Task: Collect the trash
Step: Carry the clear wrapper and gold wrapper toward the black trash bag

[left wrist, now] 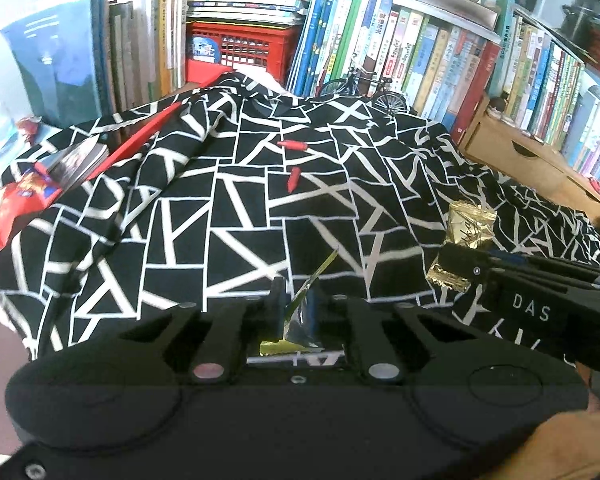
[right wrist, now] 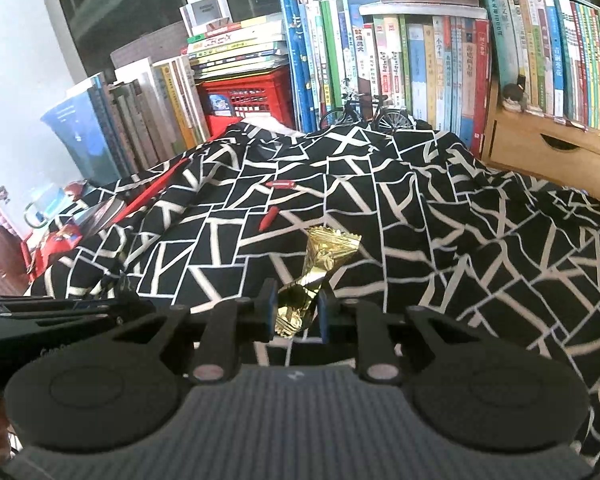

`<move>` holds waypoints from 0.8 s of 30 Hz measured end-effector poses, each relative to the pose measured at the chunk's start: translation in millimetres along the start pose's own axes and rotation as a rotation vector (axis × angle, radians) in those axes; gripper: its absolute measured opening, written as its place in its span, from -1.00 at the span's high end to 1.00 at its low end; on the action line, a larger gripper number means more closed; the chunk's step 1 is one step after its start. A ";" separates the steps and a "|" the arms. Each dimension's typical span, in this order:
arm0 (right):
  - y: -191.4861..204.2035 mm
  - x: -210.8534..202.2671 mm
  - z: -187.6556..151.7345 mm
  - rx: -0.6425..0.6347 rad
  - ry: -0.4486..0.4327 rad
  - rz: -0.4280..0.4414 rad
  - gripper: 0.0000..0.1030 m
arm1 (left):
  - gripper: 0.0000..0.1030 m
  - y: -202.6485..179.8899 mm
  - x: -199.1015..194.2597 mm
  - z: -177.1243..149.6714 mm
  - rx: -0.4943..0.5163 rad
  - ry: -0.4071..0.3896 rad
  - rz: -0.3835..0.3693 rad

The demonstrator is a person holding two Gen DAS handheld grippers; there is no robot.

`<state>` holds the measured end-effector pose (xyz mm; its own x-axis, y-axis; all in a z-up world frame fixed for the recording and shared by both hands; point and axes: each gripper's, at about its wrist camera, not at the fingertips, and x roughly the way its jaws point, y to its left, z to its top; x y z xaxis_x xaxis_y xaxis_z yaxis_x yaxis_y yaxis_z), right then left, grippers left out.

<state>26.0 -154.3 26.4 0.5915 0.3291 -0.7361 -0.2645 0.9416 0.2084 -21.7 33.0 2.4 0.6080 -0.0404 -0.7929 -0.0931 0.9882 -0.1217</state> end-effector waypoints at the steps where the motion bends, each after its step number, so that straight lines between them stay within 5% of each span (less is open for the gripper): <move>1: 2.8 -4.2 -3.7 0.000 -0.002 -0.001 0.52 | 0.83 1.4 -3.8 -2.9 0.000 -0.001 -0.002; 24: 67.3 -115.4 -101.3 -0.037 -0.029 -0.047 0.52 | 0.95 34.8 -103.9 -102.7 0.031 -0.035 -0.065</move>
<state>-137.2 -136.1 60.2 0.6259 0.2866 -0.7253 -0.2632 0.9531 0.1495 -169.0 56.5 19.3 0.6391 -0.0995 -0.7627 -0.0284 0.9879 -0.1527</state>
